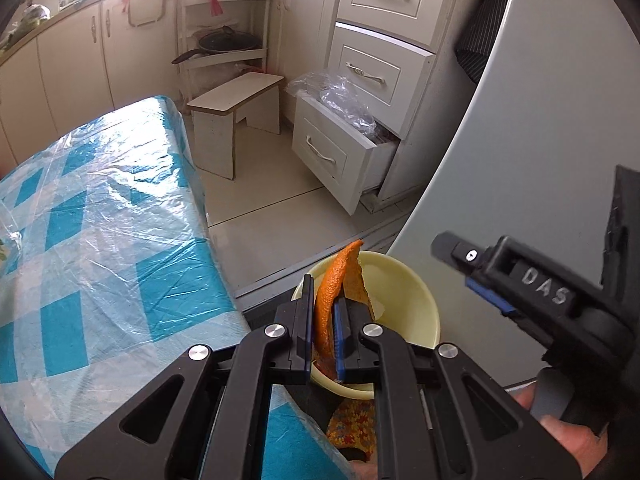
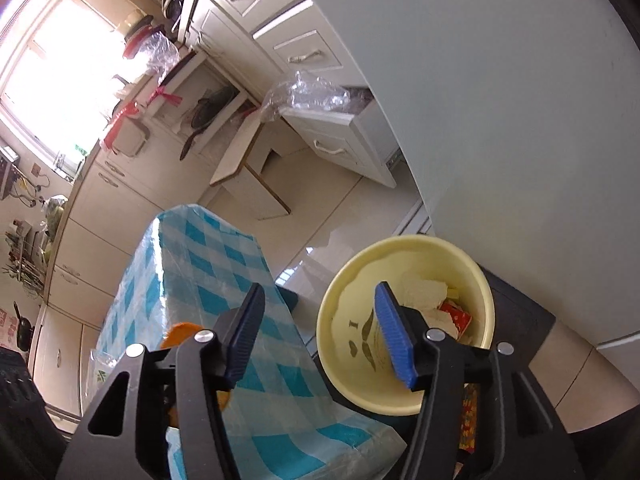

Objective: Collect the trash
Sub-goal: 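Open the left gripper over the yellow bowl to drop the crust, then move both tools back over the table toward the remaining crust and bottle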

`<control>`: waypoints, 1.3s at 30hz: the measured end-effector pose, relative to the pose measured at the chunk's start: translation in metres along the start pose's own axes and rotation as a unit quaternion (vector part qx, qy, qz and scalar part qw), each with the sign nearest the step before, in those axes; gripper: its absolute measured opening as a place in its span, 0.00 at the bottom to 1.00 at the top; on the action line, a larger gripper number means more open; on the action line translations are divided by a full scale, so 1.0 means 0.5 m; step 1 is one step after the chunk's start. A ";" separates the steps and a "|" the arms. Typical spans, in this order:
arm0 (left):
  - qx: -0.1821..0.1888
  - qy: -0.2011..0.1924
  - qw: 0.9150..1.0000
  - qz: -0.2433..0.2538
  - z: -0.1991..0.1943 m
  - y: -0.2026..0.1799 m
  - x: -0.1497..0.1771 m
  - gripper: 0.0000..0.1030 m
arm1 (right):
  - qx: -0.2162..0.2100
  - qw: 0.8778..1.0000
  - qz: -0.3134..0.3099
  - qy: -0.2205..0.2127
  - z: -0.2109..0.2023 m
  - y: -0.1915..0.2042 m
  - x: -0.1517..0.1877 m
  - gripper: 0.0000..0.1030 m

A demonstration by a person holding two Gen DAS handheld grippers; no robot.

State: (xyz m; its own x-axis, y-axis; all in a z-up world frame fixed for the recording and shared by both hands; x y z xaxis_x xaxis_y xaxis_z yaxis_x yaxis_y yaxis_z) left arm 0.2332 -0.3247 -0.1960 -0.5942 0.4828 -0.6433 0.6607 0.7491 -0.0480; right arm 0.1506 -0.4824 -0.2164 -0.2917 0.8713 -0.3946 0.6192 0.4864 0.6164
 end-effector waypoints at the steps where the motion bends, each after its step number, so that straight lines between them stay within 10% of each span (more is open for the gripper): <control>1: 0.001 0.003 1.000 0.002 0.005 -0.005 -0.002 0.08 | -0.006 1.000 -0.003 -0.019 -0.017 0.005 -0.006 0.58; 8: 0.010 0.030 0.999 0.012 0.055 -0.051 -0.032 0.08 | -0.026 0.995 -0.022 -0.089 -0.076 0.030 -0.032 0.62; 15: 0.013 0.034 0.999 0.025 0.077 -0.086 -0.057 0.36 | -0.039 0.994 0.000 -0.099 -0.079 0.025 -0.049 0.63; 39: -0.034 0.007 0.999 0.005 -0.011 -0.018 -0.030 0.59 | -0.050 0.993 -0.022 -0.104 -0.067 0.060 -0.035 0.67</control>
State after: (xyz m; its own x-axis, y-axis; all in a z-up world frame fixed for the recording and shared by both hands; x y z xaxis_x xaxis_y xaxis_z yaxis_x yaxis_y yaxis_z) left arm 0.2336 -0.3359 -0.1818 -0.5950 0.4959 -0.6325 0.6342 0.7731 0.0095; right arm 0.1500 -0.4808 -0.1682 -0.1537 0.8215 -0.5490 0.5303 0.5374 0.6557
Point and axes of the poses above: each gripper's, at about its wrist camera, not at the fingertips, and z roughly the way its jaws point, y to its left, x to its underside, the point moved 2 cm from there along z, roughly the way its jaws point, and after that the axes turned 9 degrees about z, right-handed, at the moved point
